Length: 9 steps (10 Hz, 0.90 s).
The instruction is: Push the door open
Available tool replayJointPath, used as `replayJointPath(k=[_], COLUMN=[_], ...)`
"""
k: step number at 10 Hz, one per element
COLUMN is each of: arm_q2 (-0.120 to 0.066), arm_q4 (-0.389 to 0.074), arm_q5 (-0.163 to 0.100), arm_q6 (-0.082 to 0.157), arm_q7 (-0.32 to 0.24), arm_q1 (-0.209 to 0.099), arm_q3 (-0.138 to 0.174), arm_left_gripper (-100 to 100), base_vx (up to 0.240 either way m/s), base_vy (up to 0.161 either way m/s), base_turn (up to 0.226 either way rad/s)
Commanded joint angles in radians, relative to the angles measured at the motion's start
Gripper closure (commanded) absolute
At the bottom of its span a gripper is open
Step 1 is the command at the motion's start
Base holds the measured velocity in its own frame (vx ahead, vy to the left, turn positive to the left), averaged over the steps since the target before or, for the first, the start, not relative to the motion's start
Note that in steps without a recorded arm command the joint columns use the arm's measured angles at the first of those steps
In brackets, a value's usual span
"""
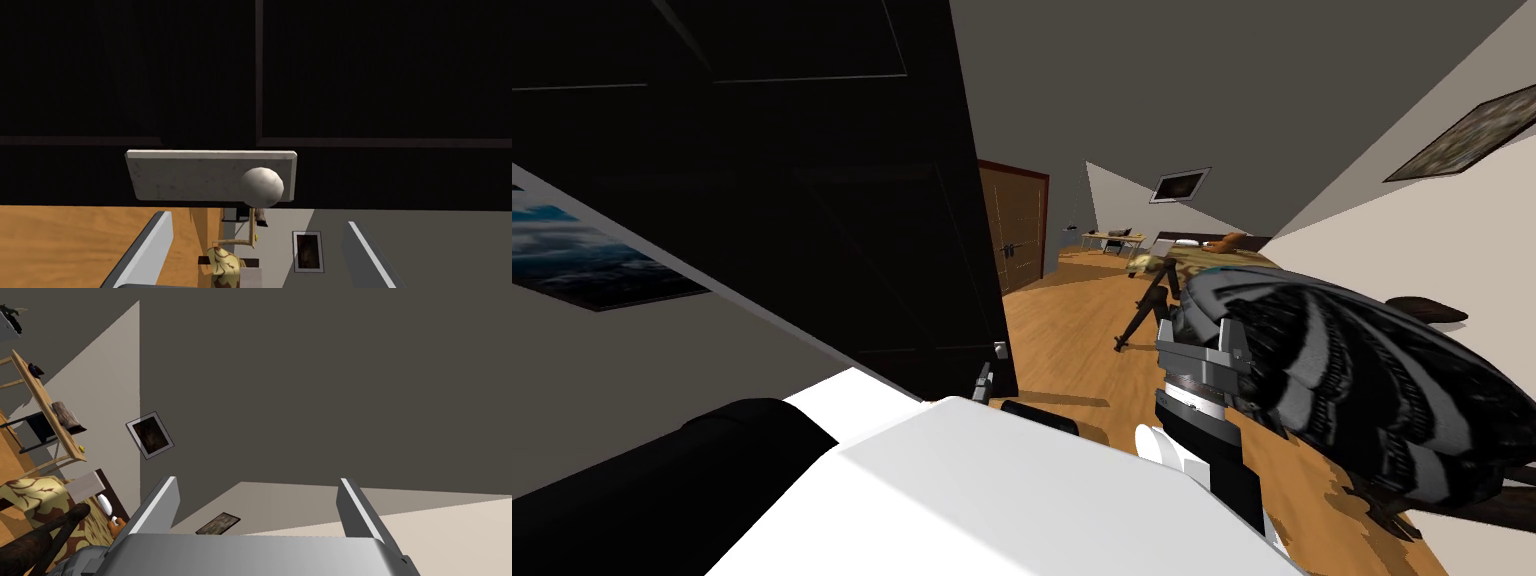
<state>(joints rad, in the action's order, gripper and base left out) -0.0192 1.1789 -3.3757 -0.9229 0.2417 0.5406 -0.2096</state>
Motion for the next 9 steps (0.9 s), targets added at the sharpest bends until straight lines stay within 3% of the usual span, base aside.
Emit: replayJointPath(k=[1,2,3,4,5,6,8,9], arm_q2=[0.007,0.038,0.049,0.042,0.014,0.002,-0.006,-0.002], arm_q4=[0.011,0.013,0.013,0.004,0.003,0.003,0.003,0.003], arm_q5=[-0.024,-0.041,-0.044,-0.039,-0.041,-0.042,-0.044,-0.045], arm_q6=[-0.021,-0.037,-0.041,-0.04,-0.039,-0.036,-0.03,-0.027], arm_q7=[0.025,0.038,0.042,0.037,0.041,0.042,0.044,0.044], arm_q1=[0.029,0.045,0.049,0.041,0.036,0.032,0.024,0.019], arm_q3=[-0.029,-0.047,-0.051,-0.046,-0.043,-0.041,-0.035,-0.032], arm_left_gripper=[-100,-100,-100,-100,-100,-100,-100,-100], base_vx=[-0.087,-0.093,-0.087,-0.038,0.071,0.189,0.204,0.232], base_vy=[-0.08,-0.095,-0.074,-0.031,0.01,0.023,0.032,0.023], base_turn=[0.109,0.116,0.073,0.009,-0.014,-0.021,-0.012,-0.002])
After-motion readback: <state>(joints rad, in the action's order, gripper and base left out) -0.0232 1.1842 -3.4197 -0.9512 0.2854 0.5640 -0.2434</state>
